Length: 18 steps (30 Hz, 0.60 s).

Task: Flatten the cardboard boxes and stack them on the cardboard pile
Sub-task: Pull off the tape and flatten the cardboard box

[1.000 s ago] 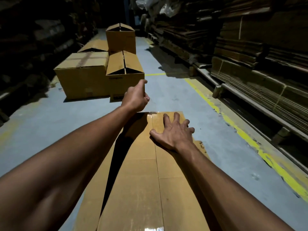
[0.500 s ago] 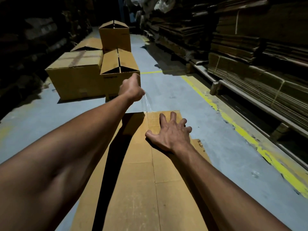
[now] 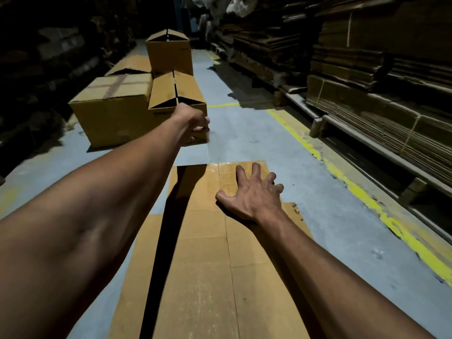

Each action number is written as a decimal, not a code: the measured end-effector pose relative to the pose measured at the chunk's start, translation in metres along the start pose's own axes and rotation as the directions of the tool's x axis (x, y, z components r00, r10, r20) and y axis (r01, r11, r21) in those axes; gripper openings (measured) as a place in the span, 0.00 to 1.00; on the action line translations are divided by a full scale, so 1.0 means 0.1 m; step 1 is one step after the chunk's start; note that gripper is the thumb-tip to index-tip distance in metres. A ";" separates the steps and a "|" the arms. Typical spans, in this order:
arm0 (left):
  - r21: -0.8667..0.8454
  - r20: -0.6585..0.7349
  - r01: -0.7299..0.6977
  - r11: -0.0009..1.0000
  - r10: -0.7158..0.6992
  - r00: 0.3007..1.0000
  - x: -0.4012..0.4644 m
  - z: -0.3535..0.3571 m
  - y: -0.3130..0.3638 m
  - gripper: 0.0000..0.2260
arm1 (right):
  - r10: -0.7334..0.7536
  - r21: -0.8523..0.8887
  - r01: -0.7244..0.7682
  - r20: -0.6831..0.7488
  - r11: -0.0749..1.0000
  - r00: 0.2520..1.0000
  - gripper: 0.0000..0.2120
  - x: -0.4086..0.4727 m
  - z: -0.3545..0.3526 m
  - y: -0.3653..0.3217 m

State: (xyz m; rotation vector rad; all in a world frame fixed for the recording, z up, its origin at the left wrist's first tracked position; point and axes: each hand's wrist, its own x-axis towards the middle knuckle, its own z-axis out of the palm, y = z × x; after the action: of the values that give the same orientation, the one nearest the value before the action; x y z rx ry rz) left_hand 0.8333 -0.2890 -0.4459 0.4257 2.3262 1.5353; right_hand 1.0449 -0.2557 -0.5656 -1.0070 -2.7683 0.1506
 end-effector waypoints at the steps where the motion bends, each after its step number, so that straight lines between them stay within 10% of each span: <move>1: -0.023 -0.034 -0.030 0.999 0.029 0.999 0.04 -0.01 0.00 0.09 | 0.000 0.001 0.000 -0.001 1.000 1.000 0.44 0.00 0.00 0.00; 9: 0.330 -0.102 -0.383 0.863 0.436 0.894 -0.48 0.04 -0.84 0.06 | 0.010 -0.006 -0.010 0.003 1.000 1.000 0.44 0.02 0.01 0.00; 18: 0.684 0.220 -0.381 0.622 0.322 0.921 -1.16 0.09 -1.27 0.25 | 0.056 0.042 -0.060 0.102 0.997 0.993 0.46 0.01 -0.12 -0.02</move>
State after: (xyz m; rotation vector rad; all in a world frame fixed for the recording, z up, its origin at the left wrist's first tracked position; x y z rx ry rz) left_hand 0.9328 -0.3780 -0.5546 1.1722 2.8249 0.6015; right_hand 1.0455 -0.2564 -0.5537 -1.0981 -2.8121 0.2784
